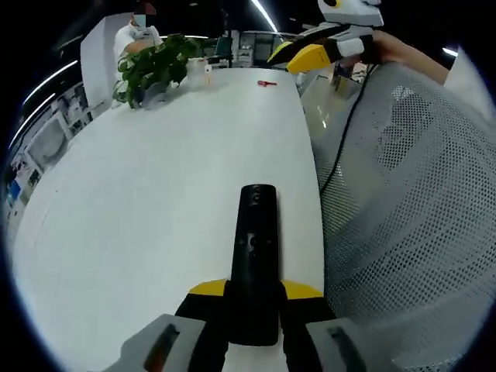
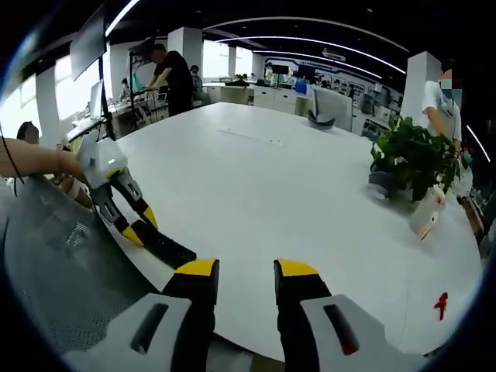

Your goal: Press the specified remote control buttons in sequence, fully releasing each button before pressing the next.

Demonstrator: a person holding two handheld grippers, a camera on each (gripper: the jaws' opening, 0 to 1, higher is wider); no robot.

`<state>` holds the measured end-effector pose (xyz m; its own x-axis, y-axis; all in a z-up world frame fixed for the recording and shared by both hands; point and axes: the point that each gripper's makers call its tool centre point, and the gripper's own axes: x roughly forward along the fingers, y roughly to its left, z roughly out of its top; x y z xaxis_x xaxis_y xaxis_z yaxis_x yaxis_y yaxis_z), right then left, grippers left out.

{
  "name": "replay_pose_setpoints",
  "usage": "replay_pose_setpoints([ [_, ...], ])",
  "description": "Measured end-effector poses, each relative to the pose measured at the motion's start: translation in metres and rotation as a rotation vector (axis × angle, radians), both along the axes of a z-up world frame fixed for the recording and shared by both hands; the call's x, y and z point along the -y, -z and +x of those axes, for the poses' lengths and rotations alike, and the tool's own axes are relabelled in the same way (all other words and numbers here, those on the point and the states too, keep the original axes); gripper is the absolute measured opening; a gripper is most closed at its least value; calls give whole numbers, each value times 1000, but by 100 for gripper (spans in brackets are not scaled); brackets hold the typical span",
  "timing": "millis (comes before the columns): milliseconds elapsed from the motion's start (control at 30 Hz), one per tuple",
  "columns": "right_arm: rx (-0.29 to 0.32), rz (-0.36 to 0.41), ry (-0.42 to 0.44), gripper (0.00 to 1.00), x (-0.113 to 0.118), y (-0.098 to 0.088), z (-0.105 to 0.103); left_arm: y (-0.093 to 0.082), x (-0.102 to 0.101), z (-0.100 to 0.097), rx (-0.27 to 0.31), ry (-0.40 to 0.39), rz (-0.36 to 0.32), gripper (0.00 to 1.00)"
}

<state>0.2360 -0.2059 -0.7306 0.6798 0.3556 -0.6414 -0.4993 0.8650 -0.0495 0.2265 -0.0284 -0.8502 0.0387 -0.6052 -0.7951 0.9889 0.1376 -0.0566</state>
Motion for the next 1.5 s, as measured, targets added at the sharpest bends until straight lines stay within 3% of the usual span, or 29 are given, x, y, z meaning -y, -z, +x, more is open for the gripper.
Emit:
replay_pose_setpoints([
  [67,-14,12,-25,28,-5,2,-2,0,0,-1,0,3,-2,25],
  [167,-122,82,-127,24,-27,13,-16,0,0,-2,4,7,0,25],
  [200,-136,73,-154,22,-30,15,-18,0,0,-2,14,18,5,25],
  [333,-156,-49,-323,19,-46,25,-29,1,-1,-3,34,38,23,25],
  [500,-197,-134,-414,14,-53,39,-30,2,-3,-4,41,48,26,25],
  [833,-250,-197,-540,1,-72,58,-21,1,-4,-5,39,56,14,25],
  [1500,-333,-261,-661,0,-93,94,-6,1,-4,-5,42,77,14,25],
])
